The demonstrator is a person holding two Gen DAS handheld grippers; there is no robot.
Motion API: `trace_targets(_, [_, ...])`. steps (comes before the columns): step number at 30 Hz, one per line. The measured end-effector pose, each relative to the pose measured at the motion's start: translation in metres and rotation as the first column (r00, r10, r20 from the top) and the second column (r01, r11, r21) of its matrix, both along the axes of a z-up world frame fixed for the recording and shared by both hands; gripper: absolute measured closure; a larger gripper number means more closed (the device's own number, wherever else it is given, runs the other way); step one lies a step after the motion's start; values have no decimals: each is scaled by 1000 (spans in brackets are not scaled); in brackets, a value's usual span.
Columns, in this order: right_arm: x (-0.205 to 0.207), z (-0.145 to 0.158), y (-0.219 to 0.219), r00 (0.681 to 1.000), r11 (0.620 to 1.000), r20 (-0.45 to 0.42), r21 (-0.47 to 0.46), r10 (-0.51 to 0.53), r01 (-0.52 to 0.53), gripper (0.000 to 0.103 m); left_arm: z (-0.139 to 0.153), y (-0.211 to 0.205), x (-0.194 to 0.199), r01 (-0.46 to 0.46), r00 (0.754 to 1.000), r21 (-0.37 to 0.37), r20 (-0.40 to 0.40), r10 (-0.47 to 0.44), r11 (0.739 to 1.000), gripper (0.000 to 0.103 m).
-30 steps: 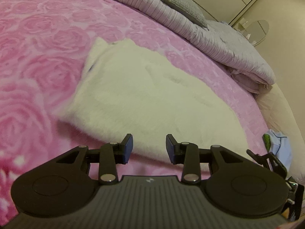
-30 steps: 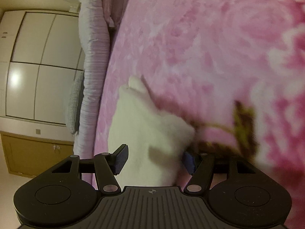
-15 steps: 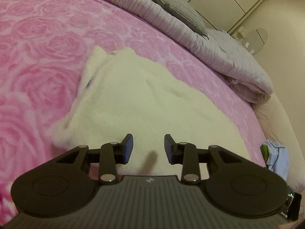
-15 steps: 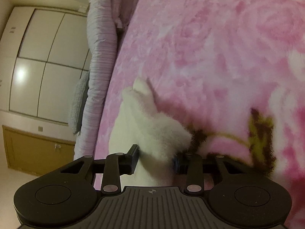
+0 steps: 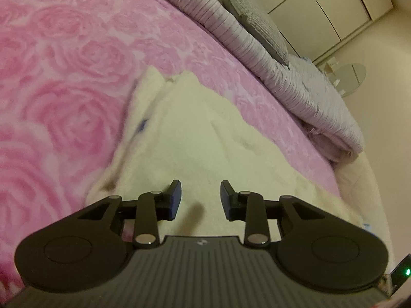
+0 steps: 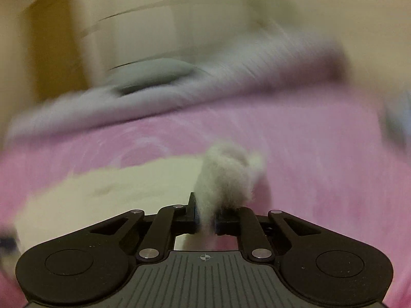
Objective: Fold clothes
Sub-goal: 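Grasp the sweater edge with the right gripper while the left gripper grasps beside it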
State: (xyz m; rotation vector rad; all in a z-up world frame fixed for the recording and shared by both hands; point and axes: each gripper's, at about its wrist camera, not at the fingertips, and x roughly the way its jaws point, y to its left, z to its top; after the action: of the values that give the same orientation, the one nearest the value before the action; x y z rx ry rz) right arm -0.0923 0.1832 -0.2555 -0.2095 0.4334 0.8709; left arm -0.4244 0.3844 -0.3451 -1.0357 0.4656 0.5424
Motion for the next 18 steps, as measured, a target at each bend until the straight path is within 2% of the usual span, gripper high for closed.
trace_targets(1, [-21,1,15,990,996,114,-51,85,-80,93,-2,1,-4,-6,1000,-19,13,6,1000,75])
trace_targets(3, [-59,-6,40,938,962,231,-149,257,-227,93,-5,2,-12,-21,999,-52,35,23,998,75])
trace_targets(6, [-103,-34,64,855,881,261,-290,449,-374,92,-9,3,-24,-46,997,-80,54,50,996,75])
trace_targets(7, [-111,-42,66,842,864,251,-306,477,-399,91,-10,4,-27,-50,997,-88,60,55,995,75])
trace_targets(8, [-116,-51,70,827,832,220,-353,517,-427,88,-10,4,-29,-52,996,-96,66,59,994,75])
trace_targets(9, [-122,-60,74,811,797,187,-399,555,-454,77,-11,4,-30,-52,996,-101,68,59,994,75])
trace_targets(10, [-126,-63,73,795,784,196,-412,573,-464,65,-11,5,-31,-51,996,-105,69,58,993,75])
trace_targets(11, [-130,-63,69,781,779,213,-412,587,-473,59,-11,5,-30,-51,996,-106,71,59,993,75])
trace_targets(12, [-127,-59,63,783,776,189,-392,593,-494,50,-11,4,-30,-52,996,-106,73,60,993,75])
trace_targets(16, [-114,-40,40,781,763,92,-308,618,-568,48,-10,3,-25,-41,994,-118,92,52,992,75])
trace_targets(18, [-85,-19,19,843,833,-18,-142,538,-535,49,-9,2,-19,-28,994,-123,103,41,992,74])
